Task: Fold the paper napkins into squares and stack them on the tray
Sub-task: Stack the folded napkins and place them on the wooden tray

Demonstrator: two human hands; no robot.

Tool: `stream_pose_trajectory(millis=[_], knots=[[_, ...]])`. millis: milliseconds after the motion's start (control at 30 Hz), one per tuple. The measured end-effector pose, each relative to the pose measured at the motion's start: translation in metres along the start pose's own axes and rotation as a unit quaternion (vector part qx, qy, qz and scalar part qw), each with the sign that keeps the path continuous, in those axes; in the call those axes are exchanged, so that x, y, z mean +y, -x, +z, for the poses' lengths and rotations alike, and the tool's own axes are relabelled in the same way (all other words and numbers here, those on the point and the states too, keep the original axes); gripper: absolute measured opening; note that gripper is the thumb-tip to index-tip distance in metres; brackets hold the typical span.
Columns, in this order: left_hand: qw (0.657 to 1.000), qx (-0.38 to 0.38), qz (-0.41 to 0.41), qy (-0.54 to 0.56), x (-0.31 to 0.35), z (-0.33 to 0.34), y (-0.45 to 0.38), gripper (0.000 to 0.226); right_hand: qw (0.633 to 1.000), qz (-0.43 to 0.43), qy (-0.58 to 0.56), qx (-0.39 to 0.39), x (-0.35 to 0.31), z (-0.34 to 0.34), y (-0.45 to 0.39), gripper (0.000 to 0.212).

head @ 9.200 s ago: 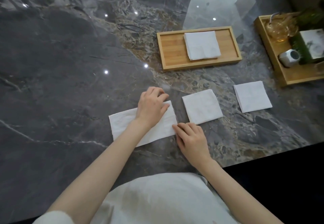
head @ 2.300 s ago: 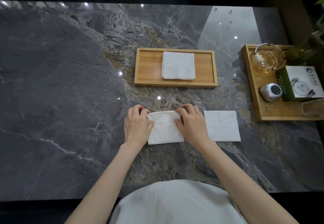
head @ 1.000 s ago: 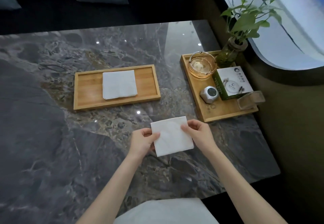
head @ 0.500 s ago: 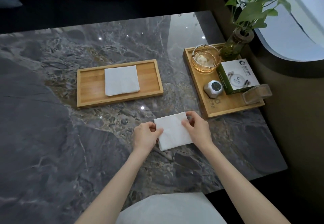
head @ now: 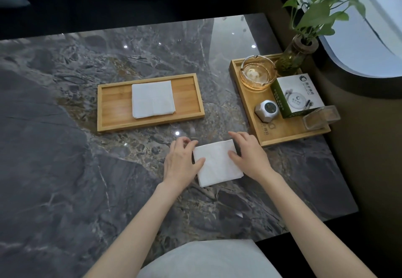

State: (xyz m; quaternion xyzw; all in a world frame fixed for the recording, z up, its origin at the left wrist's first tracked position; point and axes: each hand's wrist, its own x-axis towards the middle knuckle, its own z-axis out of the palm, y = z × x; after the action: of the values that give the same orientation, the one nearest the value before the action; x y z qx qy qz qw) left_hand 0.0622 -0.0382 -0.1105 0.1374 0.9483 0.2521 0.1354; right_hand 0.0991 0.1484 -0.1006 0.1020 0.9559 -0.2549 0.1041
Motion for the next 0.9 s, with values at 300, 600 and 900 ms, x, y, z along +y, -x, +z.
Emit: stream_pose_trajectory(millis=[300, 600, 900], knots=[[0.994, -0.064, -0.042, -0.079, 0.010, -0.005, -0.017, 0.037, 0.996, 0.005, 0.073, -0.049, -0.007, -0.003, -0.013, 0.039], [0.982, -0.138, -0.060, -0.116, 0.015, -0.009, -0.027, 0.030, 0.991, 0.025, 0.086, -0.095, -0.011, -0.002, -0.018, 0.025], [0.964, -0.204, -0.102, 0.141, 0.004, -0.025, -0.024, 0.016, 0.961, 0.121, -0.215, -0.128, -0.007, -0.014, -0.005, 0.018]])
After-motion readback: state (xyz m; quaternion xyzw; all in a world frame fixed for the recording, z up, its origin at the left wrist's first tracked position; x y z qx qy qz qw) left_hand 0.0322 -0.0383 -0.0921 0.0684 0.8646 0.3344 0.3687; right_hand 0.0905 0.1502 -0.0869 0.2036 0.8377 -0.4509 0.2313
